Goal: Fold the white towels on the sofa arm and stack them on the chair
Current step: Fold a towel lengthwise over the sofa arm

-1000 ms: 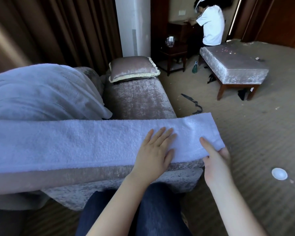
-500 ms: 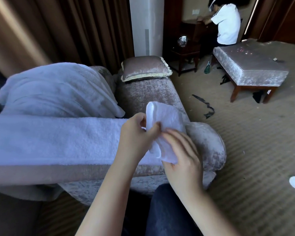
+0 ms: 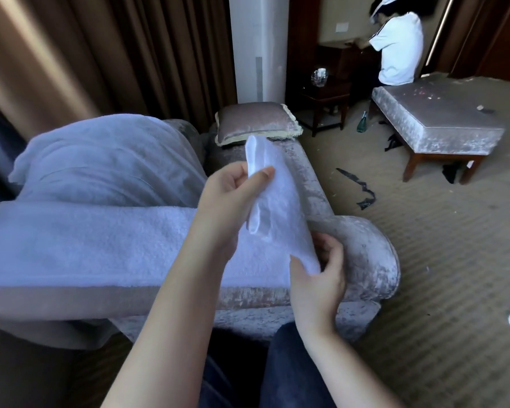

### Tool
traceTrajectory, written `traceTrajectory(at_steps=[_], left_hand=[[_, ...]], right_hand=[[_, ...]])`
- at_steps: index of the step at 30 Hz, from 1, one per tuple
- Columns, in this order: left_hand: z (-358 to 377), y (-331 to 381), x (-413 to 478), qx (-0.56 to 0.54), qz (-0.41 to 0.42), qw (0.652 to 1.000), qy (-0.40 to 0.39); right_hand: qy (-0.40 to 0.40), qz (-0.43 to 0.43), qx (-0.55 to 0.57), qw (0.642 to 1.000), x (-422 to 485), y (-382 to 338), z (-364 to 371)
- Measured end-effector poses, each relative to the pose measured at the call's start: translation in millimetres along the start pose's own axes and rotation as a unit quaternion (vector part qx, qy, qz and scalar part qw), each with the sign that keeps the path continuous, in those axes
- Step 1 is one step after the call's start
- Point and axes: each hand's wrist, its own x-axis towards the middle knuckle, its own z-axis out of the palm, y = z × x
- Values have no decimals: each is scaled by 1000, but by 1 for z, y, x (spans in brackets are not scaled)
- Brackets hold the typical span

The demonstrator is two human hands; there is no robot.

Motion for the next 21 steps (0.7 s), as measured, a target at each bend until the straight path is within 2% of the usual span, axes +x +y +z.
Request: traceTrajectory(at_steps=[3, 6, 9, 12, 14, 18, 21], left_hand=[[-20, 16, 2, 7, 25, 999, 32], [-42, 10, 3, 33, 10, 999, 35], [-53, -12, 0, 73, -27, 996, 44], [-63, -28, -5, 82, -59, 992, 73], [-74, -32, -6, 85, -66, 990, 94], [-97, -28, -13, 78, -43, 985, 149], [-113, -38, -9, 150, -39, 970, 188]], right_hand=[[-41, -120, -57, 990, 17, -3, -5], [-14, -255, -142, 956, 37, -3, -11], [10, -248, -166, 954, 46, 10, -18], [-50, -181, -155, 970, 34, 19, -12], [-83, -181, -168, 965, 25, 23, -8], [-100, -286, -204, 931, 26, 11, -15], [-150, -350, -258, 888, 32, 9, -8]])
